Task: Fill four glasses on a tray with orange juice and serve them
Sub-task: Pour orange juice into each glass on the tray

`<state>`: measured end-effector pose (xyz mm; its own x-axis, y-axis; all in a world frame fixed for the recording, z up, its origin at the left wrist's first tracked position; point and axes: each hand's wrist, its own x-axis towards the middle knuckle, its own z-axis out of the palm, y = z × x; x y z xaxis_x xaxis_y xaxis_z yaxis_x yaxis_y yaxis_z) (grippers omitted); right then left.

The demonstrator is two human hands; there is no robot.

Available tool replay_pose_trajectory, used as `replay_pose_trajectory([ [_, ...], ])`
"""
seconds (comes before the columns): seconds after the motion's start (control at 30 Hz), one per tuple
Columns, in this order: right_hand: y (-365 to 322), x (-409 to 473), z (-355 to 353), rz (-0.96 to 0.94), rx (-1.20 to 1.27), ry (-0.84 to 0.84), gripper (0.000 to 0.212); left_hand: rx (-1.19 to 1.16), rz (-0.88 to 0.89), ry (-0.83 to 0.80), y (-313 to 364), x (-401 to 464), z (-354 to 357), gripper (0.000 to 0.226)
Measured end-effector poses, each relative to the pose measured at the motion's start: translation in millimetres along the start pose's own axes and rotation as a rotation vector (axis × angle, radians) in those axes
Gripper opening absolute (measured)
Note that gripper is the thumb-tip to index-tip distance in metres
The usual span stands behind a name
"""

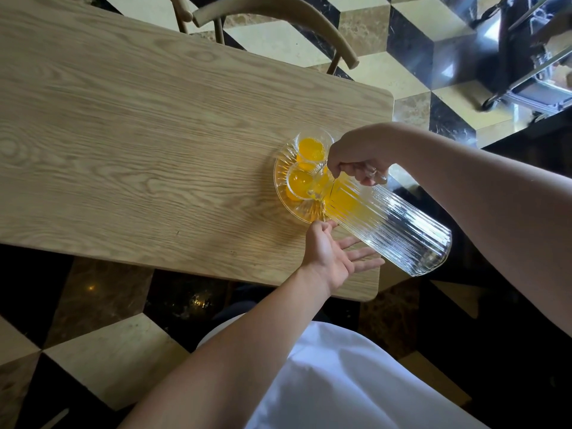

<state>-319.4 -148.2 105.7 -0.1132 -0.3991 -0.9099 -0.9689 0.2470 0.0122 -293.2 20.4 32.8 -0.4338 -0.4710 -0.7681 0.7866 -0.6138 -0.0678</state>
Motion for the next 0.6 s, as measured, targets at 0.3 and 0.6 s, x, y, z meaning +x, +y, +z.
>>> replay_pose_trajectory([
  [0.3,-4.6,3.4,-1.1,0.003,0.004,-0.002,0.04,-0.021,-0.014,-0.01,2.3,-0.5,0.3,0.06],
  [0.6,-9.8,6.7,-2.1,0.015,-0.008,-0.005,0.042,-0.048,-0.022,-0.02,5.3,-0.6,1.2,0.062],
])
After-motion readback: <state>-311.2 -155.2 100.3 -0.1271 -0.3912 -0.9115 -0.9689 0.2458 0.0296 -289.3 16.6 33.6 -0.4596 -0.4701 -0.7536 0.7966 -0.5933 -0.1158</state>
